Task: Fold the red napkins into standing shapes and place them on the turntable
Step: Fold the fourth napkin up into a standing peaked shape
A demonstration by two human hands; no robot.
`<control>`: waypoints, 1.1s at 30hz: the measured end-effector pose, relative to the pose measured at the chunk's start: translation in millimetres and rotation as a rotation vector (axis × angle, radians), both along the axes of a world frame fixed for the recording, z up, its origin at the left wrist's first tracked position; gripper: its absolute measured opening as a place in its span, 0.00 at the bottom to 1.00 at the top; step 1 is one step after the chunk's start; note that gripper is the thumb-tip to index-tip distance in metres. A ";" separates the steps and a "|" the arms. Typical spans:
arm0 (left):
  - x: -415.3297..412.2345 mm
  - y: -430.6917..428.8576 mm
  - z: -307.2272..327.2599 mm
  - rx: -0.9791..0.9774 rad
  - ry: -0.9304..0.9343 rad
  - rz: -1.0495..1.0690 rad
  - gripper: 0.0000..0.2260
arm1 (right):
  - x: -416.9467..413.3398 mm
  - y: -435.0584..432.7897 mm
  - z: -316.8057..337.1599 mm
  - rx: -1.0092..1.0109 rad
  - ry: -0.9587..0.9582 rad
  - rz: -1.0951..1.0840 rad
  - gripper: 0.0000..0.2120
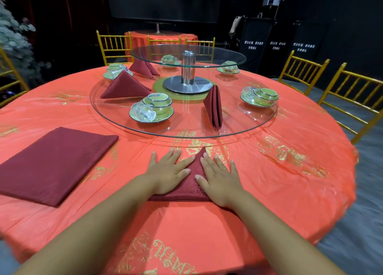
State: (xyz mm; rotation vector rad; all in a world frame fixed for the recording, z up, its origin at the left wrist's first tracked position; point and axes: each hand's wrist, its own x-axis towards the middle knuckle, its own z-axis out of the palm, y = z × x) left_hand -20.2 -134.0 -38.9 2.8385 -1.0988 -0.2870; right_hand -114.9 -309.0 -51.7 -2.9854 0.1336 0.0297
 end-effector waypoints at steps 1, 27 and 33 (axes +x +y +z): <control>-3.1 6.9 -1.0 0.001 -0.003 -0.010 0.21 | -0.1 0.2 0.2 -0.001 0.001 0.000 0.32; -41.1 78.9 -8.8 0.002 -0.087 0.039 0.20 | -51.9 71.1 24.0 -0.052 -0.124 0.453 0.38; -42.0 79.1 -6.7 -0.009 -0.075 0.035 0.19 | -65.0 68.9 14.3 -0.109 -0.053 0.452 0.39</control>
